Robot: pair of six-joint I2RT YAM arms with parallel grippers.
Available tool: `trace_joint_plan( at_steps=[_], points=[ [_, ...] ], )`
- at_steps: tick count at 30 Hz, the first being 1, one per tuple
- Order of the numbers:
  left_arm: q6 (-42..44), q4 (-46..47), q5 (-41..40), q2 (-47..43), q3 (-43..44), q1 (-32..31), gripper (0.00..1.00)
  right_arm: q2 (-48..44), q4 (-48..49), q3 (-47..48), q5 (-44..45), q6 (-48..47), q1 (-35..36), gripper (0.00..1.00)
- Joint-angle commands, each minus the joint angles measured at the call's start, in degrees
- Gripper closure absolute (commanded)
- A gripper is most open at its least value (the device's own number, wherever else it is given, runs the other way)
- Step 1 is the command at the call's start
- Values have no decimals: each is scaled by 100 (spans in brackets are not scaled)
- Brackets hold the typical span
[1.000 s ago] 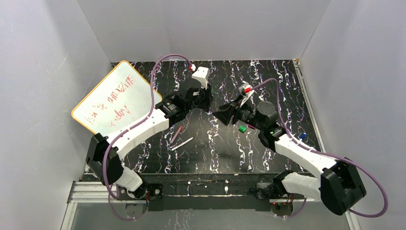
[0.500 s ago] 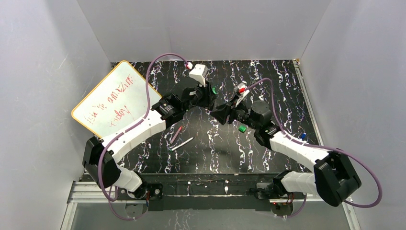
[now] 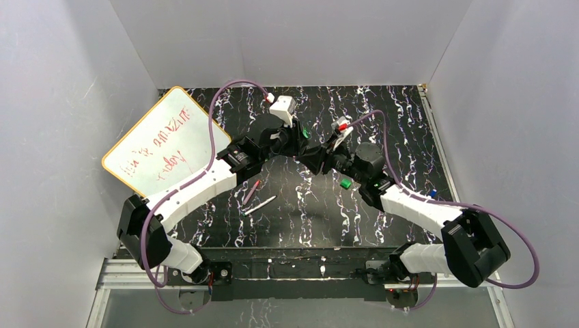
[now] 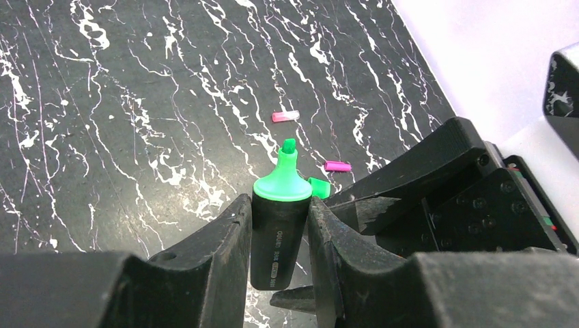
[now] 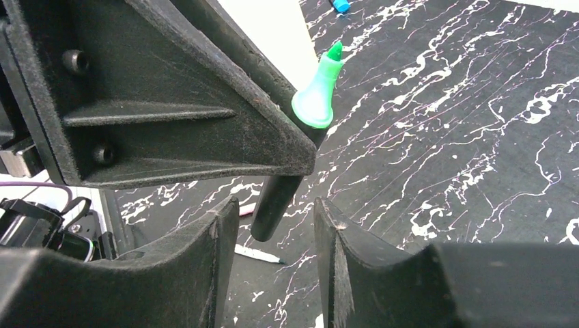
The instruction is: Insert the pens into the pen caps
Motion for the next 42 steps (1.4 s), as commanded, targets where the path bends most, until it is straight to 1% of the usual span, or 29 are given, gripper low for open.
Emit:
trace_joint_plan(
  at_steps=[1,4,9,13,16,18,19,21,22,23,26,27,29,31,32,34,37,39,42],
  points=[
    [-54,193,-36,-332,-115,-4,100,86,384,301,4,25,62,49],
    [-54,193,-58,-359,-138,1,100,147,395,319,-9,34,76,52],
    [-45,189,-87,-391,-146,1,100,243,363,391,-75,44,95,66],
    [-50,193,-118,-434,-188,1,100,295,281,470,-118,36,100,82],
    [-16,410,-116,-484,-271,-1,100,319,228,500,-98,34,99,97],
    [85,566,-63,-580,-396,-5,100,318,180,522,-50,36,106,99],
    [180,677,-59,-663,-530,1,94,312,176,527,-28,36,102,99],
    [392,920,-171,-906,-816,1,59,263,155,536,6,6,102,99],
    [549,1044,-224,-1052,-974,1,45,230,138,539,14,-5,106,99],
    [752,1148,-226,-1199,-1108,-1,34,181,121,545,39,-22,103,99],
    [1331,1375,-234,-1693,-1533,15,4,67,12,586,174,-67,99,99],
    [1456,1500,-203,-1889,-1720,31,2,48,-5,604,185,-76,104,99],
    [1604,1848,-58,-2255,-2091,101,2,23,-5,665,134,-51,99,99],
    [1631,2078,293,-2512,-2374,248,2,33,19,723,4,5,100,99],
    [1591,2139,567,-2584,-2453,376,2,42,51,747,-91,35,102,99],
    [1375,2312,1420,-2599,-2544,743,3,48,145,800,-356,120,106,99],
    [747,2922,2754,-2395,-2721,1484,13,60,204,949,-1013,203,101,99],
    [263,3506,3495,-2224,-2835,1867,16,84,160,1082,-1386,237,107,99],
    [-588,4675,4423,-1895,-2965,2304,18,92,28,1261,-1812,247,102,99]
  ],
)
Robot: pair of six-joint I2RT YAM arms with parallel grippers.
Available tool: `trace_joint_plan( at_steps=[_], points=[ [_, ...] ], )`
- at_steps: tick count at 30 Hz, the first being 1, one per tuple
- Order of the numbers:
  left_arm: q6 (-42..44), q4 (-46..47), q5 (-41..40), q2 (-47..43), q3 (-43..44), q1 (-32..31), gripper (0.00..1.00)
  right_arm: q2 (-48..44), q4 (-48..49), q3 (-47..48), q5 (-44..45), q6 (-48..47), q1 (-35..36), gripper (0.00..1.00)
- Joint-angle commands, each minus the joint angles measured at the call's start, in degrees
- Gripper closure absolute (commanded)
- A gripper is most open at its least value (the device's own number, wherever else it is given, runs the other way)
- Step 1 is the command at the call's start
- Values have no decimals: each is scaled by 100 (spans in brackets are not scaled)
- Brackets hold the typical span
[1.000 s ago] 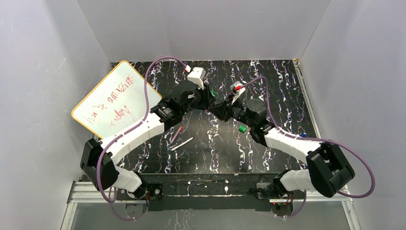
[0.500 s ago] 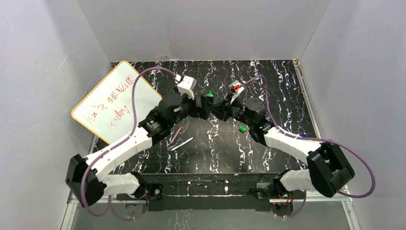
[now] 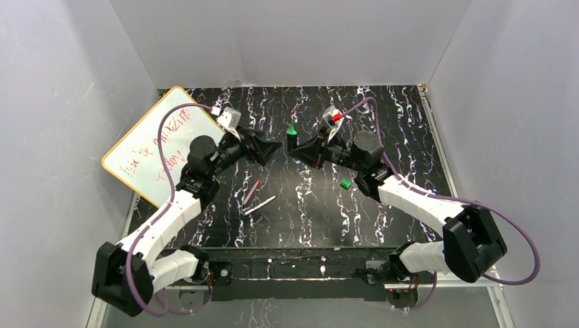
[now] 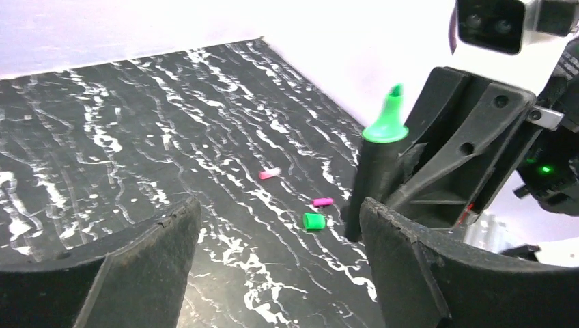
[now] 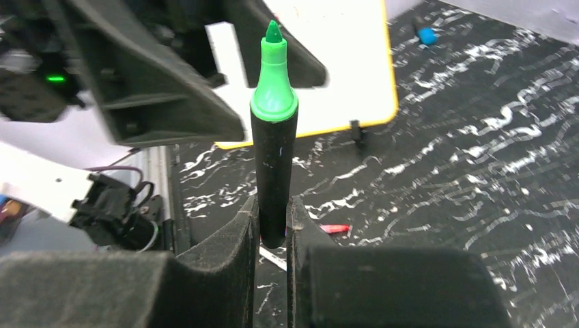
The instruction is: Insert the pens into the pen caps
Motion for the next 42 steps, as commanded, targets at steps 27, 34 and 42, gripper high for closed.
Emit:
trace_joint_plan(
  at_steps=[27,34,42],
  points=[
    [-2293,2957,3718,551,-212,912,28,-375,520,135,-412,63,-158,99],
    [-2335,2963,3734,589,-110,912,28,-31,955,169,-749,428,-187,99],
    [-2190,2974,3380,732,-209,889,28,354,1299,454,-1243,814,-135,99]
  ],
)
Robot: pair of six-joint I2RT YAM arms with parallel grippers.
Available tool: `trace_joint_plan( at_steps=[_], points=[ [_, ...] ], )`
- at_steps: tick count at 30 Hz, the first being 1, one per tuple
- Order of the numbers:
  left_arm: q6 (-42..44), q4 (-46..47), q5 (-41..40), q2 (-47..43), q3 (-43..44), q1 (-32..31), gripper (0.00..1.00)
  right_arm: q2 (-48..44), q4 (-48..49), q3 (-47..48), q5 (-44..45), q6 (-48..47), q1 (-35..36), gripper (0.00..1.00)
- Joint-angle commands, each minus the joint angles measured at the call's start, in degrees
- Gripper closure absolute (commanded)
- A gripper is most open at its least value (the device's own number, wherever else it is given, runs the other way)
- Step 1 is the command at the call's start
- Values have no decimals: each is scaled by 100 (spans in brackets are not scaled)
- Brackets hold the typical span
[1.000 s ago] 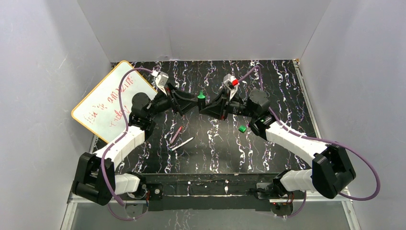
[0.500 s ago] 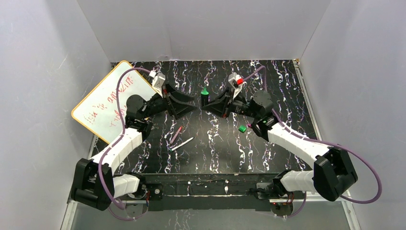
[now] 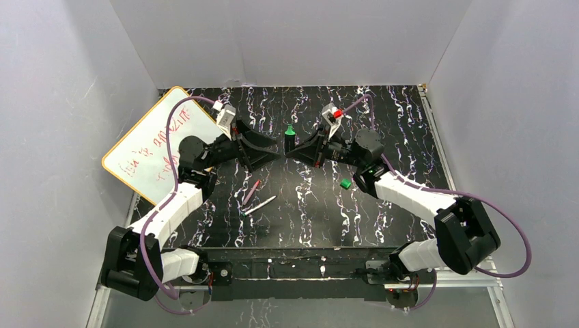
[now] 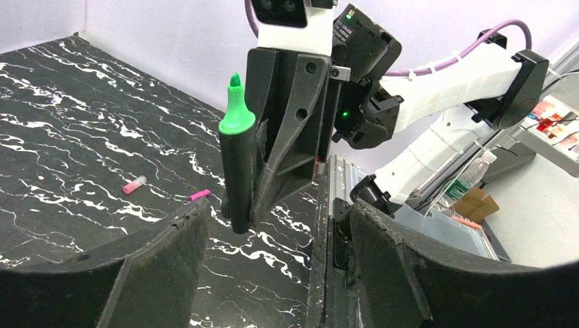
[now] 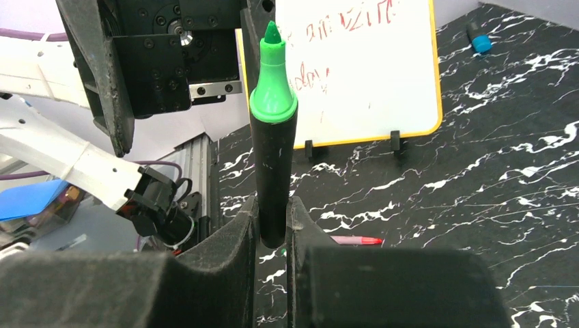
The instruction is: Insert the pens into the pen caps
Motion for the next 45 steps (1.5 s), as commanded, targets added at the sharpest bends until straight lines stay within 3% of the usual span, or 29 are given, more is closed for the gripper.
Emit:
trace_joint_plan(
  at_steps=[1,12,32,45],
  points=[
    [141,173,-205,-7,-47,8,28,70,463,345,-289,158,40,99],
    [344,26,-726,-32,-202,-5,32,429,648,646,-427,243,159,99],
    [446,-22,-798,-49,-228,-48,41,1212,1170,1044,-634,544,470,99],
    [511,-141,-782,-48,-220,-54,60,1264,1264,1117,-583,571,502,99]
  ],
)
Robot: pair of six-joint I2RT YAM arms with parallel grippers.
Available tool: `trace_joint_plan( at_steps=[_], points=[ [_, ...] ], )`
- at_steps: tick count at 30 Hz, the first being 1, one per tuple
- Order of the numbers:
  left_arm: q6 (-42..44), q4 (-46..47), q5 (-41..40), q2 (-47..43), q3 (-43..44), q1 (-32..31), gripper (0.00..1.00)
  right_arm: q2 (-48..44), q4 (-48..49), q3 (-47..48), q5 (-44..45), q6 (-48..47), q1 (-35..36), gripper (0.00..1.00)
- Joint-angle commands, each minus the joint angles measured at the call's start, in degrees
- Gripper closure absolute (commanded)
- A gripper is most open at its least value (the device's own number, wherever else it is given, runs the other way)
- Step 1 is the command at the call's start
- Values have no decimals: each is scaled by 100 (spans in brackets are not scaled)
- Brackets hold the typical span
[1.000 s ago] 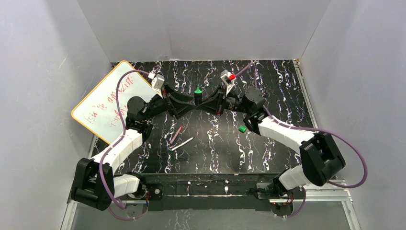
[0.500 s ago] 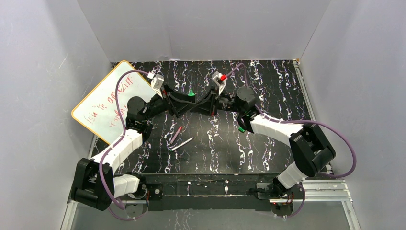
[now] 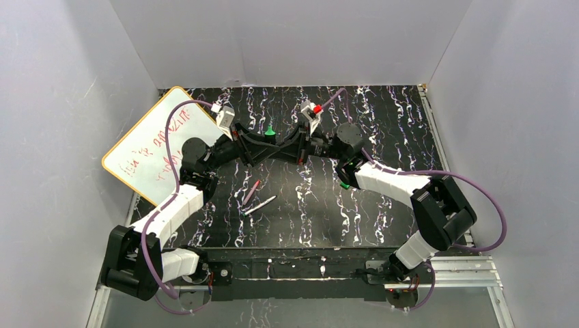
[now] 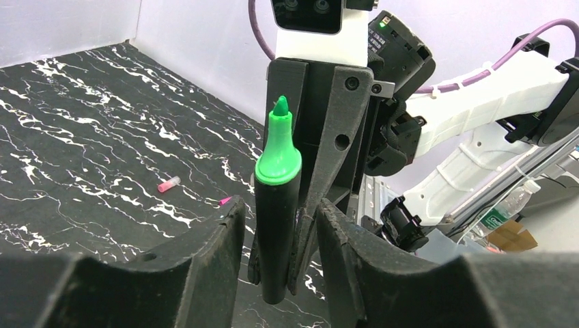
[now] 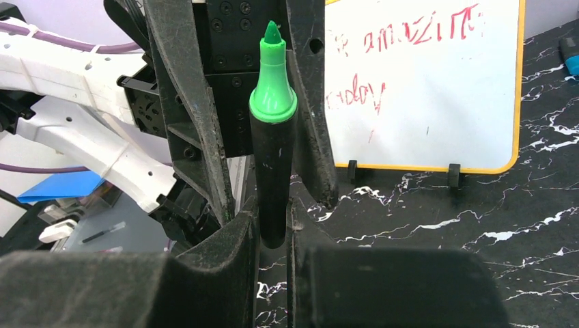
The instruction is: Insert the pens into the pen caps
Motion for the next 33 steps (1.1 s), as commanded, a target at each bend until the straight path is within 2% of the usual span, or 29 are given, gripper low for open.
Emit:
trace_joint_plan(
  at_steps=[1,7,12,24,26,27,33],
  points=[
    [132,-9,-9,-97,-24,-13,61,42,401,270,-56,30,28,99],
    [137,-29,18,-72,-14,-13,73,82,427,280,-87,84,33,99],
    [124,-29,26,-65,-14,-14,76,162,518,287,-140,152,71,99],
    [-75,325,-142,-134,-109,-13,59,321,610,360,-329,231,139,99],
    [-104,399,-158,-141,-128,-13,58,323,629,355,-359,241,146,99],
    [-126,433,-165,-143,-140,-18,59,323,638,346,-367,248,144,99],
    [-184,548,-107,-93,-141,-13,79,312,651,343,-373,248,144,99]
  ],
)
